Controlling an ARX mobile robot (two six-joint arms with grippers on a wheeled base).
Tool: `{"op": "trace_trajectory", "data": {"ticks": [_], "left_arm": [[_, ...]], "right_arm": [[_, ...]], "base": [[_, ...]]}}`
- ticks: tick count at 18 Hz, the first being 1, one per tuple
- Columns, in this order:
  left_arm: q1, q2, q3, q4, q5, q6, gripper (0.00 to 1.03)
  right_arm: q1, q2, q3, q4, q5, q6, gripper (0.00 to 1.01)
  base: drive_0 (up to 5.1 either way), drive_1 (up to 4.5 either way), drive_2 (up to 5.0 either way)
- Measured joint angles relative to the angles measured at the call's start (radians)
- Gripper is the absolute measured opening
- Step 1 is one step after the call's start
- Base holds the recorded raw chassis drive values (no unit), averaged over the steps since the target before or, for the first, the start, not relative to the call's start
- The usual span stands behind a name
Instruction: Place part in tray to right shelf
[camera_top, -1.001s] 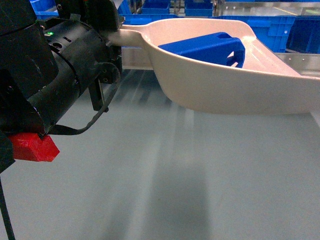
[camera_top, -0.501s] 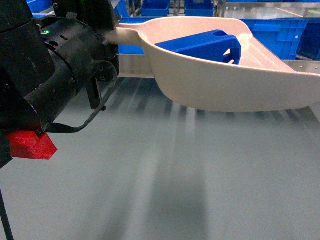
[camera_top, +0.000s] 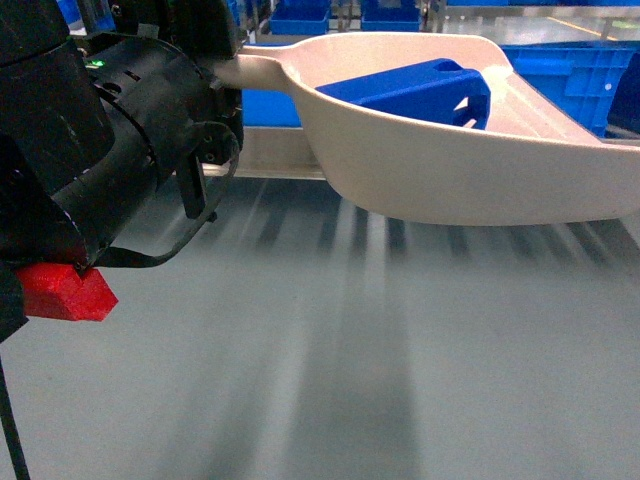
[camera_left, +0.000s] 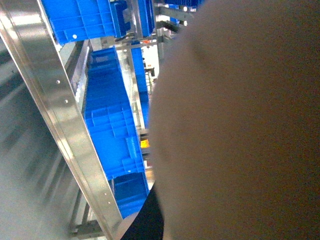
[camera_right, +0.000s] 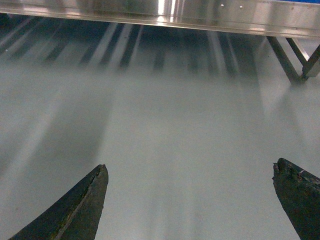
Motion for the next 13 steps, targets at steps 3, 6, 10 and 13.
{"op": "trace_trajectory", "data": {"ticks": [3,6,10,13], "left_arm": [[0.002,0.0,0.0,-0.001,-0.003,0.0,0.13],[0.002,0.0,0.0,-0.001,-0.003,0.001,0.13],[0.002,0.0,0.0,0.0,-0.003,0.0,0.13],[0.002,0.0,0.0,0.0,-0.003,0.0,0.13]], "right_arm": [[0.0,0.0,0.0,0.002,0.0,0.0,0.98],[0.0,0.0,0.0,-0.001,0.0,0.0,0.98],[0.0,0.0,0.0,-0.001,0.0,0.0,0.98],[0.0,0.0,0.0,0.003,0.0,0.0,0.98]], "base": [[0.1,4.1,-4.0],[0.1,4.1,-4.0],[0.1,4.1,-4.0],[0.1,4.1,-4.0]]}}
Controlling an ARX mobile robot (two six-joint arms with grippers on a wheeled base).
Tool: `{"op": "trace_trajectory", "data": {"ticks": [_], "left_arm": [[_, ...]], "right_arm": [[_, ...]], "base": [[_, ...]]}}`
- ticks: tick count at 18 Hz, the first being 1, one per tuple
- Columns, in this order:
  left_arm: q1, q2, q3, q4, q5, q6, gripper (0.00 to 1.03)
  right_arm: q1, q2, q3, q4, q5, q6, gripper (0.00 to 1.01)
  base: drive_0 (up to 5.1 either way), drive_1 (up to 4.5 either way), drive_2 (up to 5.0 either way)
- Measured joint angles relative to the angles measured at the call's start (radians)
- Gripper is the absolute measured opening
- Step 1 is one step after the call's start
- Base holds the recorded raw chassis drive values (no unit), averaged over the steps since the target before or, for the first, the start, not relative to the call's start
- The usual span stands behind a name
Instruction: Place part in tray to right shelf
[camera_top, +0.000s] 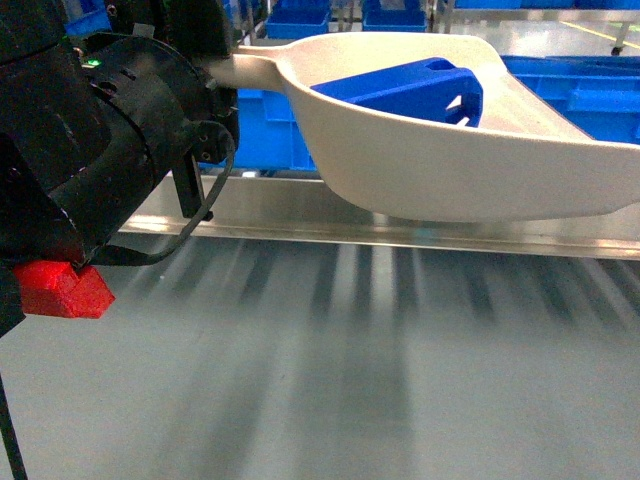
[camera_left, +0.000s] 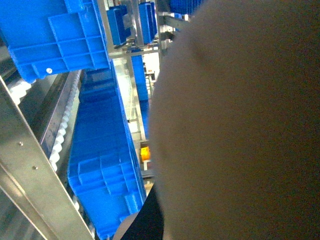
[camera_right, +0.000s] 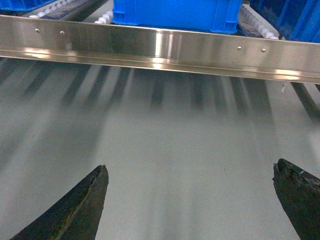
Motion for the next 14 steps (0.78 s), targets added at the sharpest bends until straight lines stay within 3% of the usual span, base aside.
{"op": "trace_trajectory", "data": {"ticks": [5,14], "left_arm": [[0.004,0.0,0.0,-0.003,-0.001,0.0,0.13],[0.0,0.0,0.0,-0.003,-0.001,0.001,0.13]], "right_arm": [[0.0,0.0,0.0,0.0,0.0,0.0,0.98],[0.0,0.0,0.0,-0.005,0.0,0.0,0.98]], "base": [[1.6,3.01,-4.6],[-0.1,3.85,-4.0]]}}
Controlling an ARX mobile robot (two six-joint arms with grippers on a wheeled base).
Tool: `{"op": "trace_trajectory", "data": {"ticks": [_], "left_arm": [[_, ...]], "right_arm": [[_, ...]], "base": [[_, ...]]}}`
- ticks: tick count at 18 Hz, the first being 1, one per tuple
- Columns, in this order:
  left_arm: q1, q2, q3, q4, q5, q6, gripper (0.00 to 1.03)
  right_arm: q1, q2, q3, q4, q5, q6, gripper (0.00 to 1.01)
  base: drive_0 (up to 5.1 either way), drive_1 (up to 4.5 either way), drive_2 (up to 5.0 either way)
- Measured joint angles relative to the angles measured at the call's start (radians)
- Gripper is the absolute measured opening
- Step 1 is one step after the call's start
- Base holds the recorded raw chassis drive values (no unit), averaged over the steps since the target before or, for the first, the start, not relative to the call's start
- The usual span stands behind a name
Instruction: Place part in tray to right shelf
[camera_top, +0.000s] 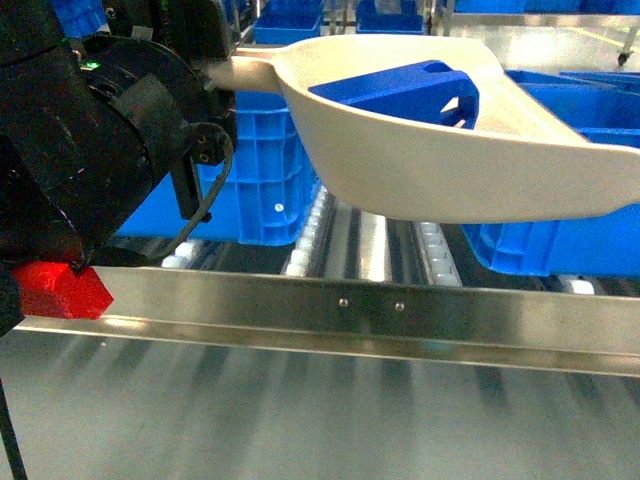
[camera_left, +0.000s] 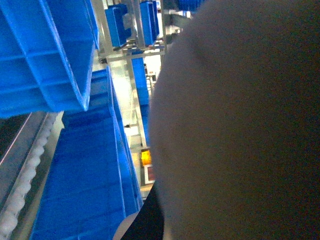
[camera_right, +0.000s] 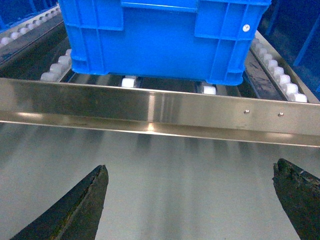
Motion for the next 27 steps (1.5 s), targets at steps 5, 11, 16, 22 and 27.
{"op": "trace_trajectory", "data": {"ticks": [5,11,16,22,27], "left_arm": [[0.004,0.0,0.002,-0.004,-0.003,0.003,0.13],[0.003,0.0,0.002,0.001,0.0,0.0,0.13],[0.003,0.0,0.002,0.001,0.0,0.0,0.13],[0.003,0.0,0.002,0.001,0.0,0.0,0.13],[0.003,0.0,0.002,0.001,0.0,0.0,0.13]], "right_arm": [[0.0,0.0,0.0,0.002,0.0,0.0,0.98],[0.0,0.0,0.0,0.003,0.0,0.0,0.98],[0.0,0.0,0.0,0.003,0.0,0.0,0.98],[0.0,0.0,0.0,0.003,0.0,0.0,0.98],[0.0,0.0,0.0,0.003,0.0,0.0,0.98]], "base": [[-0.1,3.85,-4.0],[-0.1,3.85,-4.0],[0.0,1.54,-1.6],[0.0,0.0,0.0],[0.0,0.0,0.0]]}}
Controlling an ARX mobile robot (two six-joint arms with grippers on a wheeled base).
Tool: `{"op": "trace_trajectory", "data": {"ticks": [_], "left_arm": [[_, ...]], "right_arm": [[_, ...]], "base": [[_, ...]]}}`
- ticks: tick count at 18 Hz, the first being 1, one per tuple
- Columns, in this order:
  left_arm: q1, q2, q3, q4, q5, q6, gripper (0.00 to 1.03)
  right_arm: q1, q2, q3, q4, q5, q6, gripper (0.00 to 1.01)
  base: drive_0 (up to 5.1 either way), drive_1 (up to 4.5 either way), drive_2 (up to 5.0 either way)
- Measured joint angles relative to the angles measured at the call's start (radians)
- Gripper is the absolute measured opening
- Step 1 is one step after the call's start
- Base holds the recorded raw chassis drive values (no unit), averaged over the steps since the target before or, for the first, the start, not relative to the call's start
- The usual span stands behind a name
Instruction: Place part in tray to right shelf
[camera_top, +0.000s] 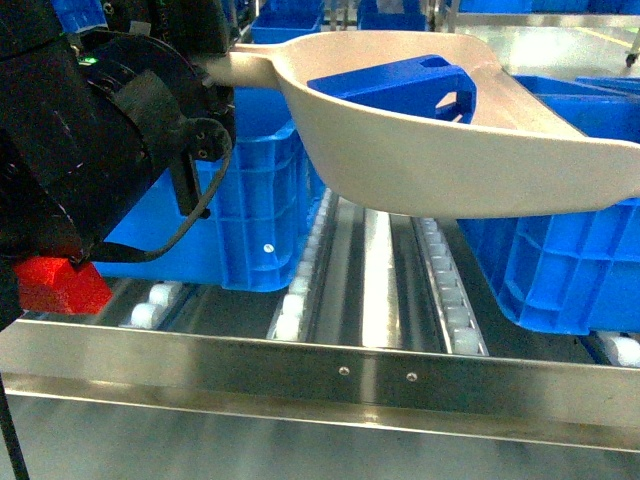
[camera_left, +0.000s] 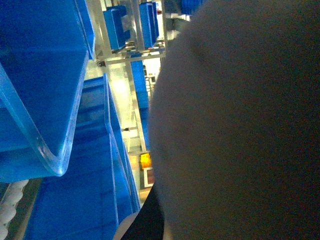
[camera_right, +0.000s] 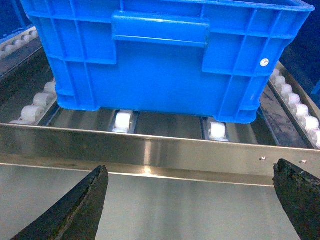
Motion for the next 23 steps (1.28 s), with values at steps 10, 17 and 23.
{"op": "trace_trajectory", "data": {"ticks": [10,17,23], "left_arm": [[0.0,0.0,0.0,0.0,0.0,0.0,0.13],[0.0,0.0,0.0,0.0,0.0,0.0,0.13],[-0.019,-0.089,0.017,-0.282,-0.182,0.08,0.13]], "right_arm": [[0.0,0.0,0.0,0.0,0.0,0.0,0.98],[0.0,0.0,0.0,0.0,0.0,0.0,0.98],[0.0,0.0,0.0,0.0,0.0,0.0,0.98]], "base": [[0.0,0.0,0.0],[0.0,0.0,0.0],[0.0,0.0,0.0]]}}
